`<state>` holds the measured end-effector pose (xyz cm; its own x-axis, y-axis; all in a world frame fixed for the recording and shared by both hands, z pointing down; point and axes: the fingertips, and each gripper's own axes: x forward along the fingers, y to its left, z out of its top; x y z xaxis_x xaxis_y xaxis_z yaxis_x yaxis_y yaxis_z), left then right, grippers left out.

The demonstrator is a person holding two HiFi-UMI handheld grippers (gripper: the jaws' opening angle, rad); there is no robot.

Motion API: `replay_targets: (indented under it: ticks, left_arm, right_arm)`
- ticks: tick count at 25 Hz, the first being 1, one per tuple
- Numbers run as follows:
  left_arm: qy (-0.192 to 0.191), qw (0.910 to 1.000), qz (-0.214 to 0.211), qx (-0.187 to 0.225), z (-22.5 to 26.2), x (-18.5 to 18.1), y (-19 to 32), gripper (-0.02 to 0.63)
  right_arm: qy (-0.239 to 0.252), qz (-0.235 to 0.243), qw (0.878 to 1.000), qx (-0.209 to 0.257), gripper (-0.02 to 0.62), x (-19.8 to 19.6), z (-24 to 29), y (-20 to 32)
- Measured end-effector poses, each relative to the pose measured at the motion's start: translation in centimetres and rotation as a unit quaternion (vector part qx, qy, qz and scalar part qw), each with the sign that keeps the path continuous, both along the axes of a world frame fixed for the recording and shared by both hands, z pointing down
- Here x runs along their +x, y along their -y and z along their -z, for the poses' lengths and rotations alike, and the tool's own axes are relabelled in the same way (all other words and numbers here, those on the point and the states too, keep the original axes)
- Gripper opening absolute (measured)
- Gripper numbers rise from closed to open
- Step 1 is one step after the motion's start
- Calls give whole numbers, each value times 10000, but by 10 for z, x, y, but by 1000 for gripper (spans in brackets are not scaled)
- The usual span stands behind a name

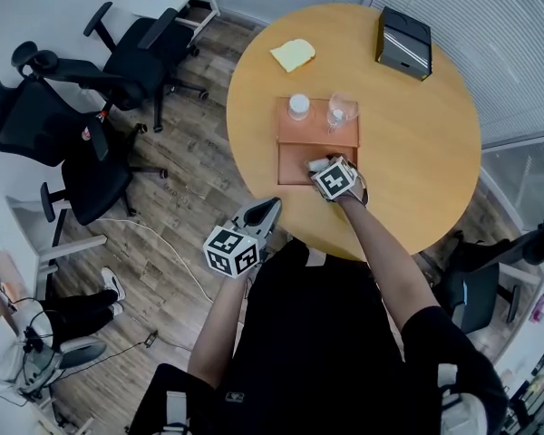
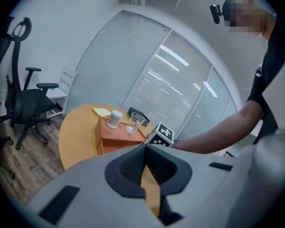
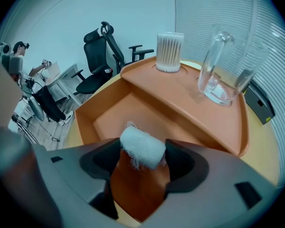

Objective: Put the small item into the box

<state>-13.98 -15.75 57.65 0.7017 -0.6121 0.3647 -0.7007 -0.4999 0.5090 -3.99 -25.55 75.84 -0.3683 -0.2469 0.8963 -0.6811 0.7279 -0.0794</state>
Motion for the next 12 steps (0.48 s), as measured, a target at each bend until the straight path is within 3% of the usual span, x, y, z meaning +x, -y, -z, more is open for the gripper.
replay_targets:
  ticks: [8, 12]
  left_arm:
    - [-3, 10000, -30, 54, 4, 1, 3, 6]
    - [-17, 9999, -83, 90, 5, 5, 7, 6]
  right_arm:
    - [87, 67, 9997, 210, 291, 1, 7, 0]
    - [352, -10, 9991, 216, 293, -1, 12, -2]
